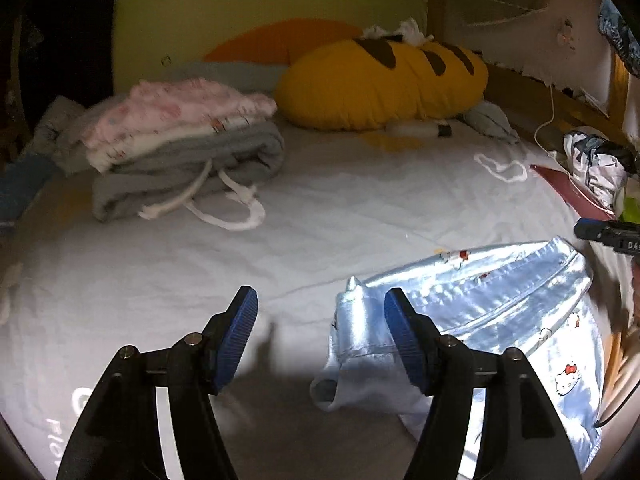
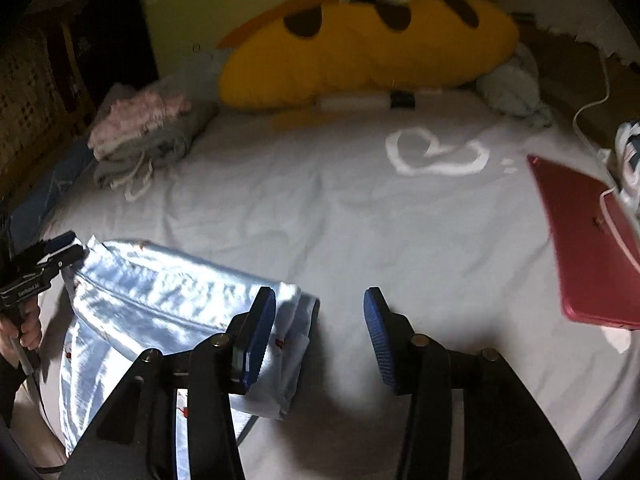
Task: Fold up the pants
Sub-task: 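Open both tools and raise them away from the folded pants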
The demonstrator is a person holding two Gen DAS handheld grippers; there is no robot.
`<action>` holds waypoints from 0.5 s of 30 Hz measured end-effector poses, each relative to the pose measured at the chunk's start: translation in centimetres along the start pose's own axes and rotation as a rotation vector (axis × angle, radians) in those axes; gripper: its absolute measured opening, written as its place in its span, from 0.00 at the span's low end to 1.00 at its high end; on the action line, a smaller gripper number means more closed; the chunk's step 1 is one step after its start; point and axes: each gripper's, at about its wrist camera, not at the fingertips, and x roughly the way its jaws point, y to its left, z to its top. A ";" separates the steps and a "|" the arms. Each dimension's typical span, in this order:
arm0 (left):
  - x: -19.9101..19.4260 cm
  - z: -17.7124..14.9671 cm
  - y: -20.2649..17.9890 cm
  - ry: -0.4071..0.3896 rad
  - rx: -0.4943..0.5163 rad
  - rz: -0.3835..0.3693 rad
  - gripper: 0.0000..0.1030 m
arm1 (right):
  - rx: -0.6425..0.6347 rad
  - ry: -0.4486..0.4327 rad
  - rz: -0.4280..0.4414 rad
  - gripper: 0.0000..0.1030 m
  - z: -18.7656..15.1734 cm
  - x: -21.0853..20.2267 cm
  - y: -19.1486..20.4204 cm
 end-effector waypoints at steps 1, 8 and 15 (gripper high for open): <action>-0.5 0.1 -0.1 -0.016 0.009 0.018 0.63 | 0.000 -0.028 -0.007 0.51 0.1 -0.6 0.1; -7.3 -0.4 -1.2 -0.164 0.038 0.066 0.64 | -0.042 -0.225 -0.023 0.64 -0.2 -5.2 2.6; -13.9 -1.8 -2.0 -0.292 -0.012 0.068 0.70 | -0.053 -0.395 -0.032 0.80 -3.4 -11.7 5.2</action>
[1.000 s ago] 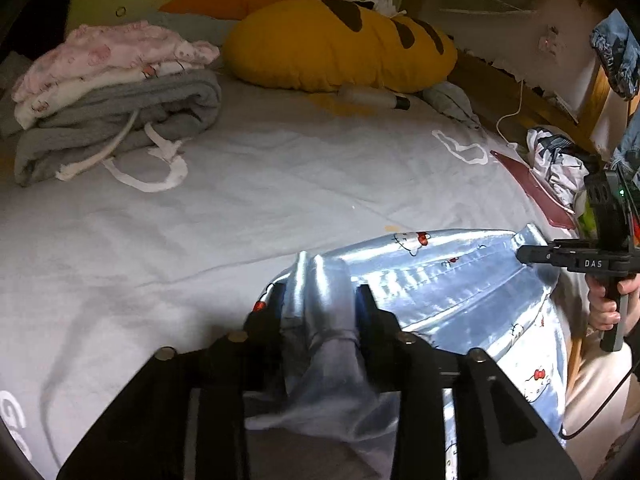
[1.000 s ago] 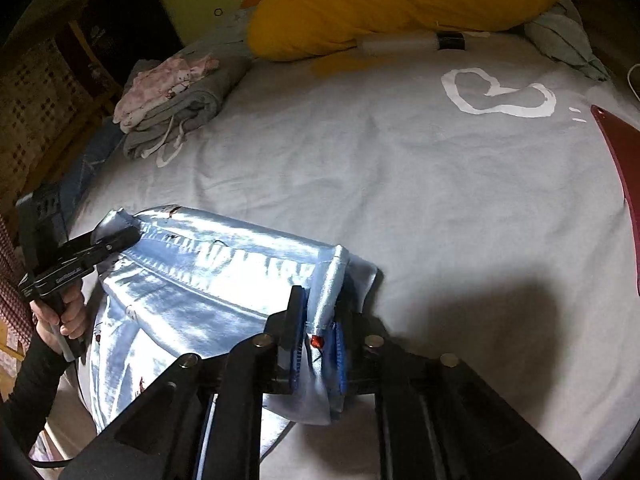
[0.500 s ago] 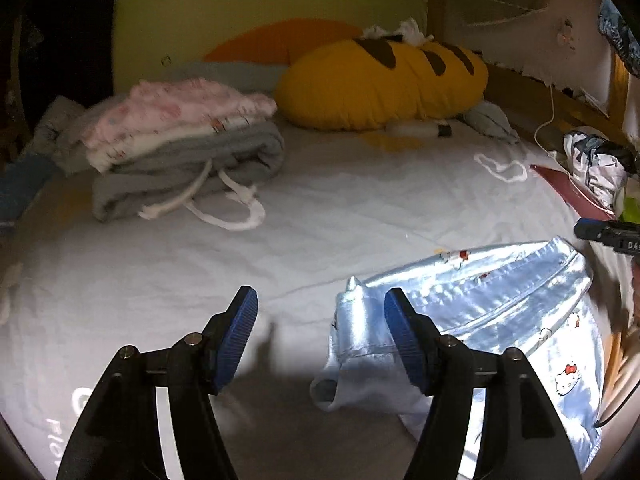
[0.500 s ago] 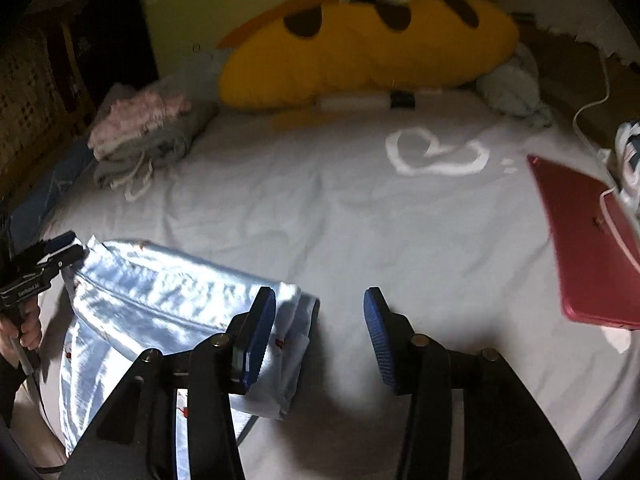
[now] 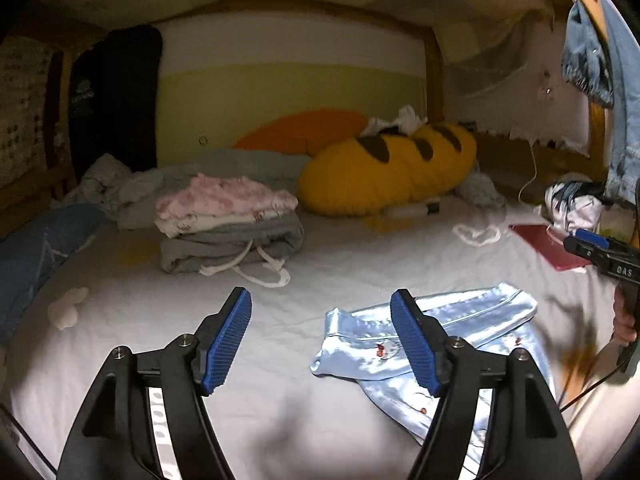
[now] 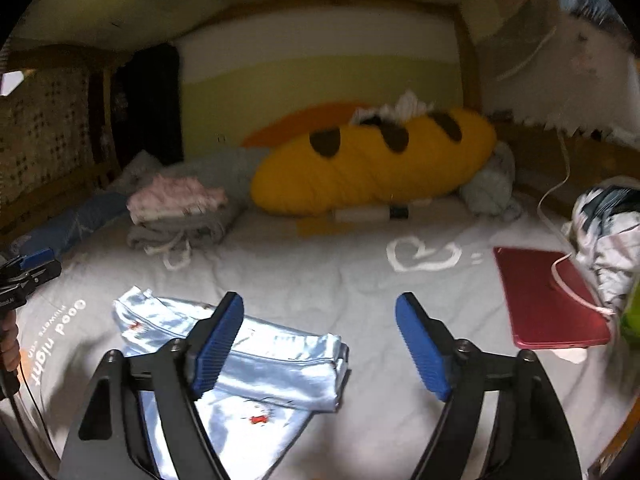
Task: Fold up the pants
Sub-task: 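Open both tools and raise them away from the folded pants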
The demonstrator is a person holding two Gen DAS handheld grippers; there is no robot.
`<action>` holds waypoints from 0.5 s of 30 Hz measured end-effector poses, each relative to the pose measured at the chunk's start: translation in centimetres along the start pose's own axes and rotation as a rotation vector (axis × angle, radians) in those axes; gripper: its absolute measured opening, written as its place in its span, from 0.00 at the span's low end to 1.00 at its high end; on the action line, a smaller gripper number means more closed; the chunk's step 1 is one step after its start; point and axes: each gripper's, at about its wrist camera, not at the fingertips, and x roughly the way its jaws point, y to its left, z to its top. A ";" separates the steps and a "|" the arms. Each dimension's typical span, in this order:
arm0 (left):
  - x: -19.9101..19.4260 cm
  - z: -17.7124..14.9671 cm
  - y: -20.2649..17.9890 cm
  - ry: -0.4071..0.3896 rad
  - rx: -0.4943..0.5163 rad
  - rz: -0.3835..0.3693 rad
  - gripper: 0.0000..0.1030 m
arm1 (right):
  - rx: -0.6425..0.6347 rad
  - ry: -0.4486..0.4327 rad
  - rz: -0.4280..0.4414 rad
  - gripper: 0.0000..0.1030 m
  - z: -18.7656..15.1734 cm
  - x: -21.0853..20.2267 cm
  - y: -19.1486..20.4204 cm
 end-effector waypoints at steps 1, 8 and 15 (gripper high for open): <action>-0.7 0.0 -0.3 -0.017 0.007 0.005 0.71 | 0.001 -0.018 0.001 0.81 -0.1 -1.1 0.3; -5.6 -1.1 -2.3 -0.105 0.043 0.028 0.73 | -0.051 -0.155 -0.038 0.84 -0.7 -8.3 2.7; -9.3 -3.2 -3.3 -0.146 -0.008 0.057 0.76 | -0.002 -0.193 -0.083 0.88 -3.4 -12.1 3.4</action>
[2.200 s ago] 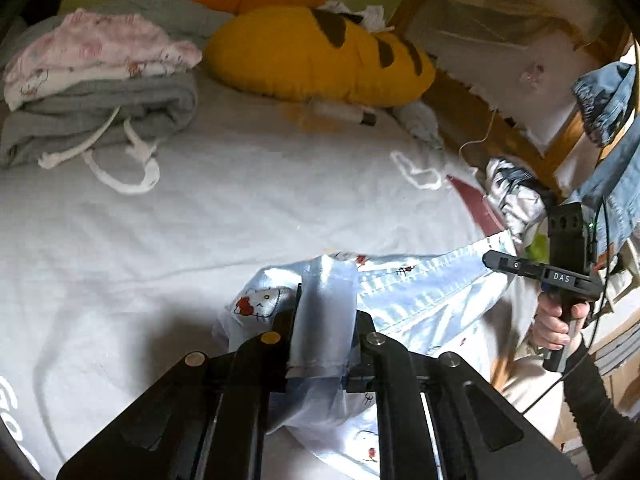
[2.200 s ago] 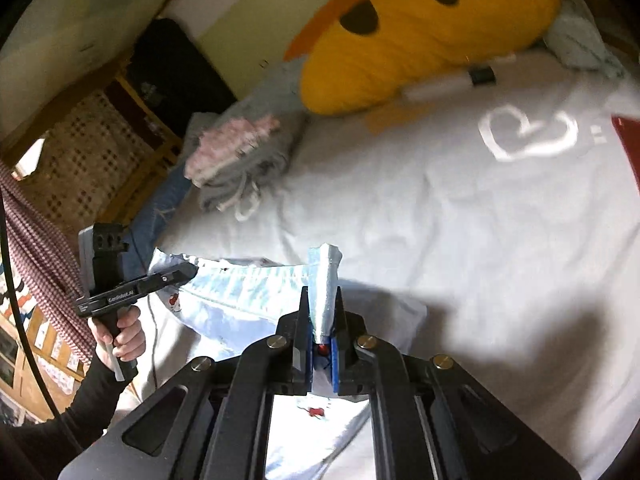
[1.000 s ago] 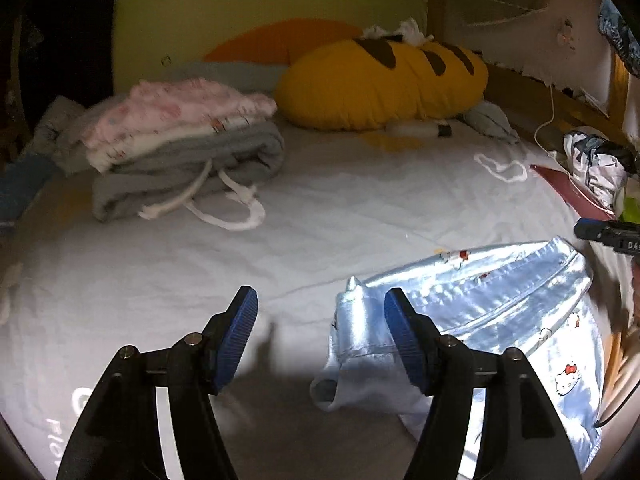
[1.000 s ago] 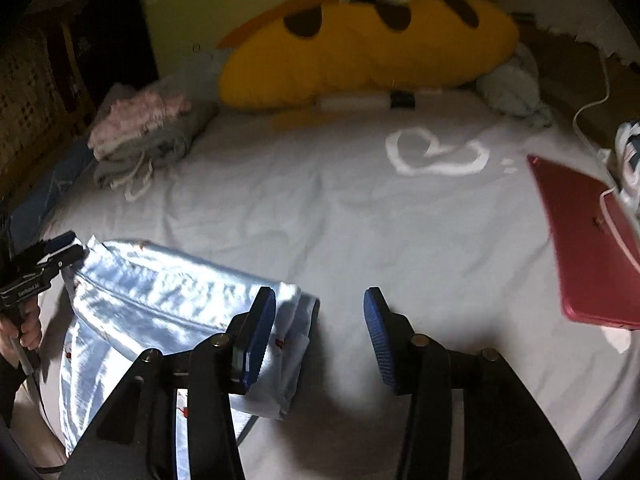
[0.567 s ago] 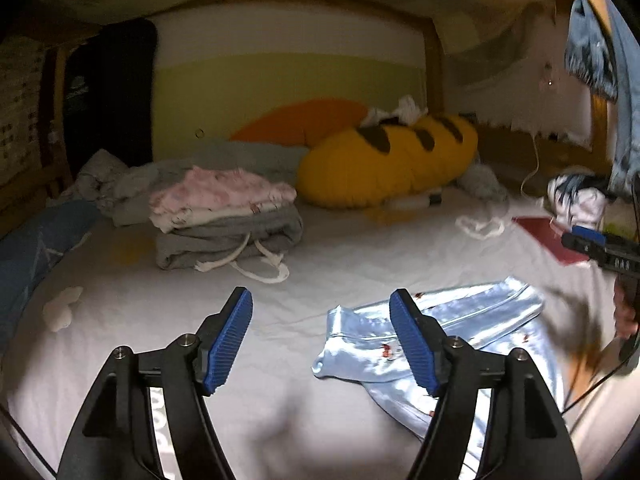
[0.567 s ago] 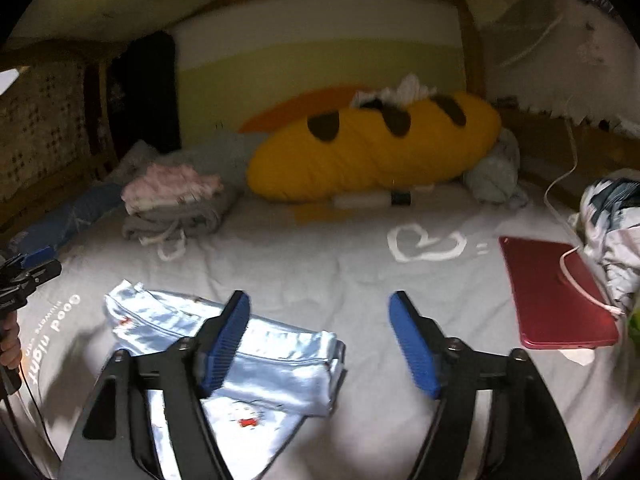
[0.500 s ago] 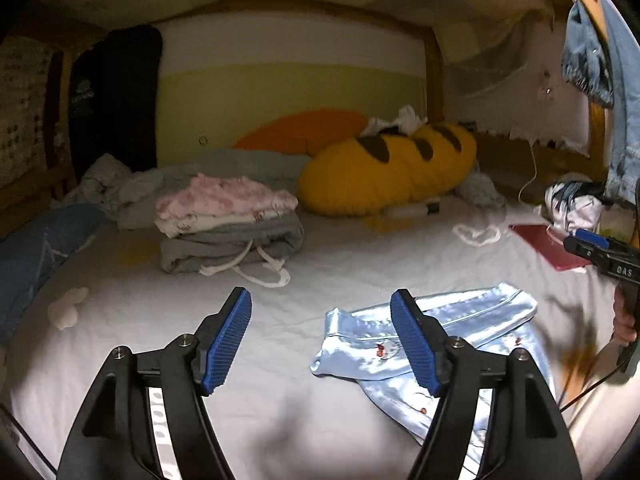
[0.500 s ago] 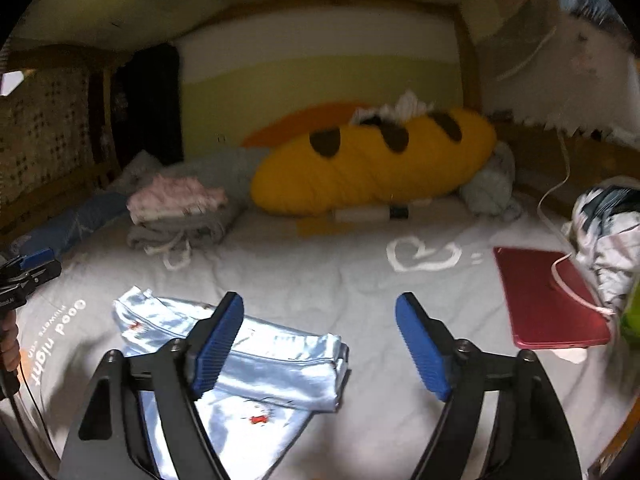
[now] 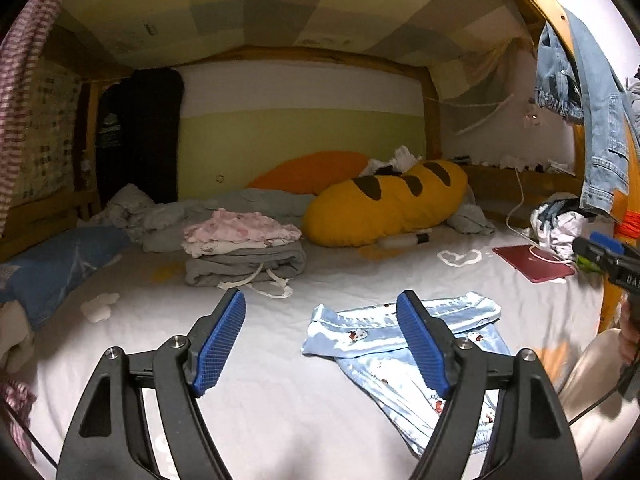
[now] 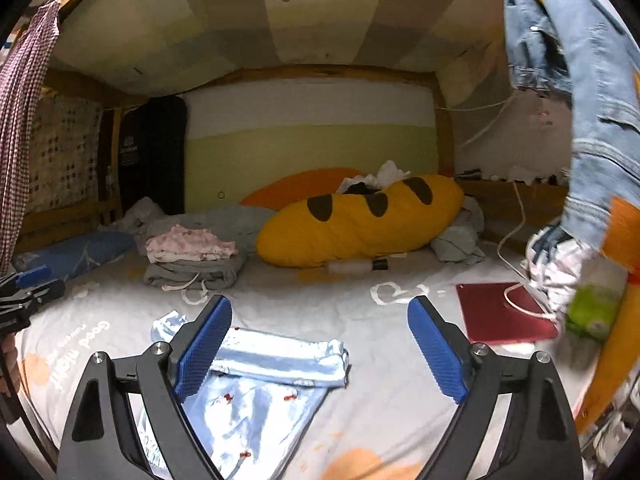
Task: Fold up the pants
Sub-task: 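Open both tools and raise them away from the folded pants, then grasp the elastic cuff of the blue satin pants with the right tool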
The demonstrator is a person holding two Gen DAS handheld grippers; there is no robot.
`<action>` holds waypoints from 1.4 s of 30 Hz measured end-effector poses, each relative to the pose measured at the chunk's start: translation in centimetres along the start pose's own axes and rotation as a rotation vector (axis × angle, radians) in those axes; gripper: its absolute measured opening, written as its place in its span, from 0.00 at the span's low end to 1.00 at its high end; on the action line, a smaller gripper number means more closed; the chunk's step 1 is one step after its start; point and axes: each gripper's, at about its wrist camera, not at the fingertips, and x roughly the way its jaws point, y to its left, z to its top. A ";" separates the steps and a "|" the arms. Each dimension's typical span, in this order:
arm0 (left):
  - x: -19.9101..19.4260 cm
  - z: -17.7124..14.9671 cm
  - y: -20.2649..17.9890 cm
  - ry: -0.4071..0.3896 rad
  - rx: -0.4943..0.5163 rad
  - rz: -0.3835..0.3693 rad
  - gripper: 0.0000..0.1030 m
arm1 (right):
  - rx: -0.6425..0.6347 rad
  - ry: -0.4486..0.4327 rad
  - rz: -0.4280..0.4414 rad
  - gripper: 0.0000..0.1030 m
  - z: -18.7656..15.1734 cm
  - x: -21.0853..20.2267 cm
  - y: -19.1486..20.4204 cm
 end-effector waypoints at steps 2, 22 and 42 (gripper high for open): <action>-0.6 -0.8 -0.4 0.000 -0.005 0.003 0.77 | 0.014 0.013 -0.016 0.92 -1.2 -0.6 0.0; 0.5 -6.5 -4.1 0.170 -0.023 -0.038 1.00 | 0.142 0.196 -0.024 1.00 -8.0 -0.7 -0.1; 5.0 -13.5 -8.9 0.525 0.011 -0.217 0.32 | -0.547 0.467 0.436 0.51 -10.5 1.8 8.7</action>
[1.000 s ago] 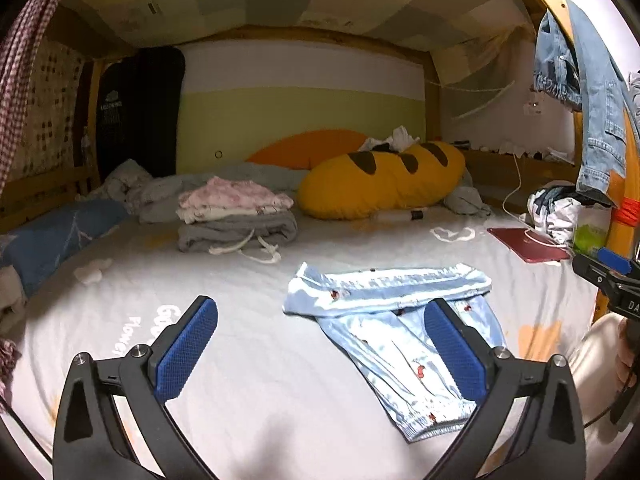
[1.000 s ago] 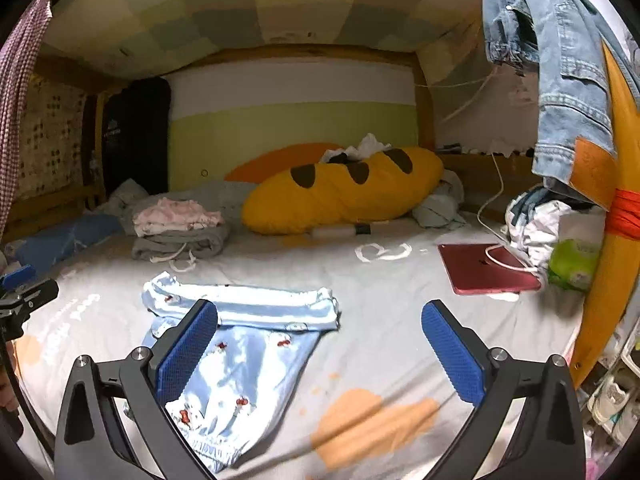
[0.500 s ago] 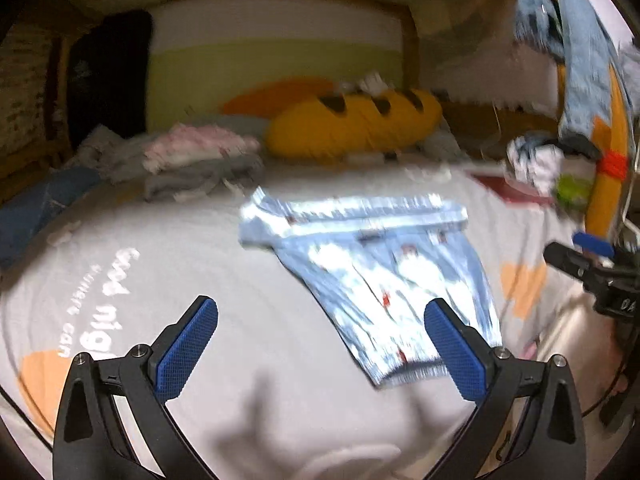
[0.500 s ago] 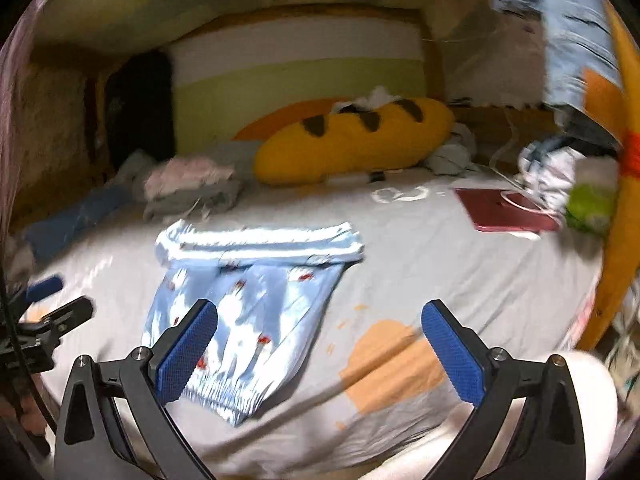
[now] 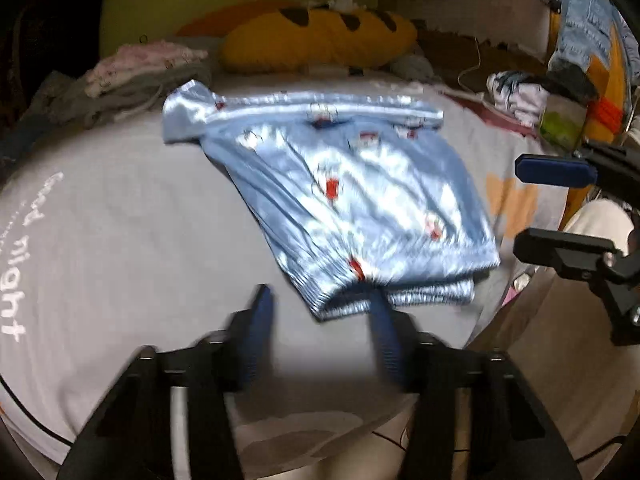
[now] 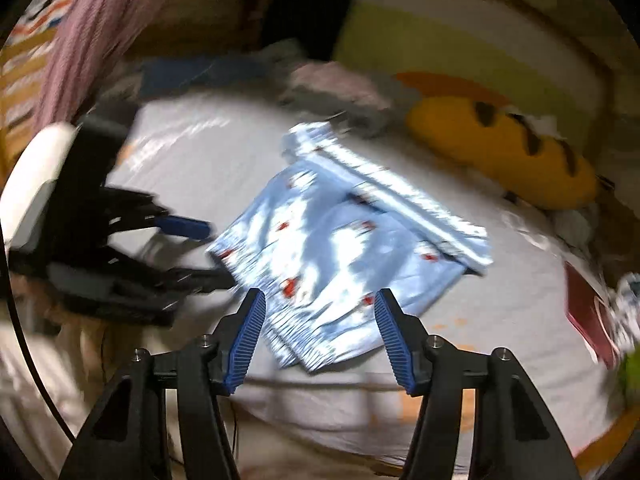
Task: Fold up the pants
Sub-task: 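Grasp the elastic cuff of the blue satin pants with the right tool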
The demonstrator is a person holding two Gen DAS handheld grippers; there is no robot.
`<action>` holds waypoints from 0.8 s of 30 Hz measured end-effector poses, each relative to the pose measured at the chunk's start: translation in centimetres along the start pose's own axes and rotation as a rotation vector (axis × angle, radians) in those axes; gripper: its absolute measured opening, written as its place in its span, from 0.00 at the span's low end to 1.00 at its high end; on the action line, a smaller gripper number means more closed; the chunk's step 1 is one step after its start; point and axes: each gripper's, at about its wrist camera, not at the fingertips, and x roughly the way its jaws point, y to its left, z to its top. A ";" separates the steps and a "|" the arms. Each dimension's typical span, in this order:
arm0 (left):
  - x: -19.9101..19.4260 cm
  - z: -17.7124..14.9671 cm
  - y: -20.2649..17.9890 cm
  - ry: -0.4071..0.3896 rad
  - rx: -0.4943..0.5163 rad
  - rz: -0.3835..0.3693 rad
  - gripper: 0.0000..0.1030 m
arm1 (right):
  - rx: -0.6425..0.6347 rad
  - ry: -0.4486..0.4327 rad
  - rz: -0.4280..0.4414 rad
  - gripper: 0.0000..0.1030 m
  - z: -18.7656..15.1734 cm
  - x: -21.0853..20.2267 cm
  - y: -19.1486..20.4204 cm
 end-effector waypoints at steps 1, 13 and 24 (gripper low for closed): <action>0.0 0.0 -0.1 -0.004 -0.001 0.010 0.22 | -0.033 0.024 0.004 0.48 0.0 0.3 0.2; -1.7 2.5 1.5 -0.038 -0.097 -0.101 0.10 | -0.423 0.150 -0.042 0.43 -1.2 4.6 4.7; -2.3 1.8 1.6 -0.049 -0.039 -0.076 0.13 | -0.634 0.172 -0.245 0.40 -3.5 7.1 7.3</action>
